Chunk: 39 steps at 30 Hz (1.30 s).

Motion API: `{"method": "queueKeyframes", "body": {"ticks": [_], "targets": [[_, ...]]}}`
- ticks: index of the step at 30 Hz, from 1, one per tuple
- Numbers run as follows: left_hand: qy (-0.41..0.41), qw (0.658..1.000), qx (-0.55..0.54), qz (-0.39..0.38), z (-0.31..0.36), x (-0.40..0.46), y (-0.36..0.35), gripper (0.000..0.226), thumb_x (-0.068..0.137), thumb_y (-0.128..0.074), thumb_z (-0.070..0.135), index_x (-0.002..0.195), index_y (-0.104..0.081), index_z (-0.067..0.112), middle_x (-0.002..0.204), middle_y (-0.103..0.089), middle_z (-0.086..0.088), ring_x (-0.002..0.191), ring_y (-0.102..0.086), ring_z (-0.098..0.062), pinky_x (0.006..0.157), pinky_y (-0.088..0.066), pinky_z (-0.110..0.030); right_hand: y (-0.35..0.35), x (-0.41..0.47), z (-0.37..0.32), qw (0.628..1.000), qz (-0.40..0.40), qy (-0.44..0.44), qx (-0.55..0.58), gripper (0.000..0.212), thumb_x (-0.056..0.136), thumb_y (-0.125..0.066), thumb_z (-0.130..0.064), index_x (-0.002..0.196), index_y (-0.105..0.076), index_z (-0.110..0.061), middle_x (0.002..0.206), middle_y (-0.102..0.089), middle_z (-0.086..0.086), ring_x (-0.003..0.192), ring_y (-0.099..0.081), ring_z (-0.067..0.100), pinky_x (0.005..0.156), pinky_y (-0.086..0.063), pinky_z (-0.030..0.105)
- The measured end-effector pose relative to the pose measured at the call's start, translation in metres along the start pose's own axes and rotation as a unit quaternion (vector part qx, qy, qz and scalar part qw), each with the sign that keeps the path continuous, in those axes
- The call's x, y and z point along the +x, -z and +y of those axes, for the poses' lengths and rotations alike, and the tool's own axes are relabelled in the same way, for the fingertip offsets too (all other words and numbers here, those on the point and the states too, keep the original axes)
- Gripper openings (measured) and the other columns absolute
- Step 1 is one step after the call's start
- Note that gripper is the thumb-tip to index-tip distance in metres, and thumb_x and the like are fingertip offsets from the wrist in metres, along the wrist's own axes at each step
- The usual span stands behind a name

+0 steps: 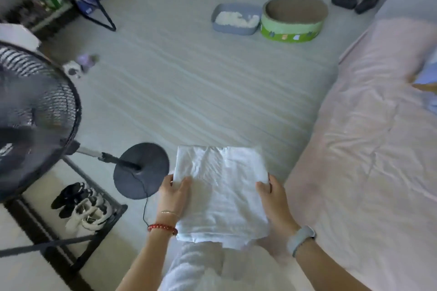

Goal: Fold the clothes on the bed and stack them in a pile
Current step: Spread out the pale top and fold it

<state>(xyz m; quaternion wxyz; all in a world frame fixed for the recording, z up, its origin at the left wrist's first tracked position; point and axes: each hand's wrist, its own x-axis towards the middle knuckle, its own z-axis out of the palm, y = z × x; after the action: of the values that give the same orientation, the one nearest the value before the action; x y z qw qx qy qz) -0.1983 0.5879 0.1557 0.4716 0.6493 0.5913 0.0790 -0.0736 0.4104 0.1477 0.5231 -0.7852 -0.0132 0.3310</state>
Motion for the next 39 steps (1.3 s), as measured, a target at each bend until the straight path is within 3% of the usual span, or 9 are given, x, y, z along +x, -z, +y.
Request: {"method": "queueKeyframes", "body": {"ticks": [3, 6, 11, 16, 22, 25, 29, 35, 39], "targets": [[-0.035, 0.996, 0.025, -0.075, 0.053, 0.055, -0.042, 0.016, 0.084, -0.06, 0.025, 0.088, -0.054, 0.011, 0.075, -0.057, -0.004, 0.068, -0.055, -0.023, 0.058, -0.041, -0.029, 0.015, 0.042, -0.017, 0.995, 0.073, -0.036, 0.05, 0.011, 0.091, -0.047, -0.007, 0.096, -0.056, -0.009, 0.068, -0.049, 0.001, 0.059, -0.045, 0.019, 0.055, -0.038, 0.028], [-0.093, 0.984, 0.037, -0.15, 0.113, 0.108, -0.096, 0.015, 0.085, -0.061, 0.025, 0.083, -0.054, 0.012, 0.073, -0.057, -0.004, 0.071, -0.054, -0.026, 0.063, -0.042, -0.031, 0.036, 0.093, -0.038, 0.982, 0.167, -0.042, 0.08, 0.009, 0.091, -0.048, -0.007, 0.096, -0.053, -0.012, 0.074, -0.053, 0.001, 0.066, -0.049, 0.02, 0.056, -0.04, 0.027], [-0.183, 0.946, 0.068, -0.26, 0.225, 0.162, -0.178, 0.017, 0.086, -0.062, 0.024, 0.094, -0.057, 0.01, 0.076, -0.058, 0.001, 0.074, -0.054, -0.023, 0.067, -0.04, -0.03, 0.08, 0.157, -0.088, 0.945, 0.287, -0.05, 0.146, 0.021, 0.092, -0.049, -0.008, 0.11, -0.049, -0.019, 0.094, -0.056, -0.005, 0.085, -0.055, 0.015, 0.075, -0.043, 0.028], [-0.242, 0.895, 0.116, -0.356, 0.317, 0.179, -0.265, 0.017, 0.085, -0.062, 0.021, 0.094, -0.058, 0.006, 0.079, -0.057, -0.002, 0.074, -0.052, -0.023, 0.067, -0.038, -0.03, 0.131, 0.191, -0.117, 0.896, 0.382, -0.076, 0.215, 0.022, 0.091, -0.052, -0.007, 0.109, -0.052, -0.021, 0.094, -0.063, -0.001, 0.081, -0.06, 0.016, 0.071, -0.047, 0.027], [-0.294, 0.828, 0.138, -0.456, 0.398, 0.154, -0.401, 0.012, 0.086, -0.062, 0.018, 0.084, -0.056, 0.009, 0.071, -0.056, -0.001, 0.07, -0.05, -0.023, 0.063, -0.038, -0.029, 0.224, 0.244, -0.117, 0.824, 0.484, -0.111, 0.272, 0.025, 0.09, -0.051, -0.006, 0.112, -0.054, -0.017, 0.09, -0.064, -0.002, 0.083, -0.061, 0.021, 0.077, -0.051, 0.034], [-0.312, 0.804, 0.162, -0.48, 0.443, 0.133, -0.477, 0.01, 0.086, -0.061, 0.019, 0.088, -0.057, 0.011, 0.077, -0.058, -0.001, 0.073, -0.052, -0.022, 0.068, -0.037, -0.028, 0.28, 0.278, -0.114, 0.795, 0.514, -0.117, 0.301, 0.024, 0.091, -0.051, -0.007, 0.111, -0.053, -0.019, 0.091, -0.063, -0.001, 0.084, -0.061, 0.023, 0.078, -0.052, 0.036], [-0.354, 0.766, 0.204, -0.496, 0.509, 0.101, -0.565, 0.008, 0.087, -0.061, 0.021, 0.09, -0.056, 0.015, 0.076, -0.056, 0.004, 0.073, -0.051, -0.018, 0.063, -0.034, -0.026, 0.357, 0.322, -0.116, 0.75, 0.545, -0.135, 0.351, 0.022, 0.09, -0.049, -0.004, 0.108, -0.053, -0.017, 0.083, -0.062, 0.0, 0.071, -0.058, 0.017, 0.063, -0.049, 0.027], [-0.464, 0.687, 0.266, -0.492, 0.615, 0.066, -0.694, 0.01, 0.089, -0.056, 0.022, 0.09, -0.054, 0.012, 0.08, -0.055, 0.001, 0.08, -0.05, -0.022, 0.071, -0.034, -0.027, 0.459, 0.384, -0.143, 0.704, 0.548, -0.102, 0.441, 0.033, 0.089, -0.043, 0.0, 0.114, -0.05, -0.019, 0.095, -0.062, 0.009, 0.083, -0.06, 0.025, 0.075, -0.052, 0.036], [-0.52, 0.647, 0.273, -0.487, 0.675, 0.043, -0.786, 0.013, 0.089, -0.055, 0.025, 0.09, -0.052, 0.012, 0.085, -0.055, -0.002, 0.079, -0.048, -0.023, 0.069, -0.032, -0.028, 0.533, 0.429, -0.161, 0.689, 0.567, -0.079, 0.445, 0.037, 0.087, -0.041, 0.004, 0.116, -0.051, -0.016, 0.089, -0.062, 0.007, 0.078, -0.059, 0.021, 0.069, -0.051, 0.029]]}}
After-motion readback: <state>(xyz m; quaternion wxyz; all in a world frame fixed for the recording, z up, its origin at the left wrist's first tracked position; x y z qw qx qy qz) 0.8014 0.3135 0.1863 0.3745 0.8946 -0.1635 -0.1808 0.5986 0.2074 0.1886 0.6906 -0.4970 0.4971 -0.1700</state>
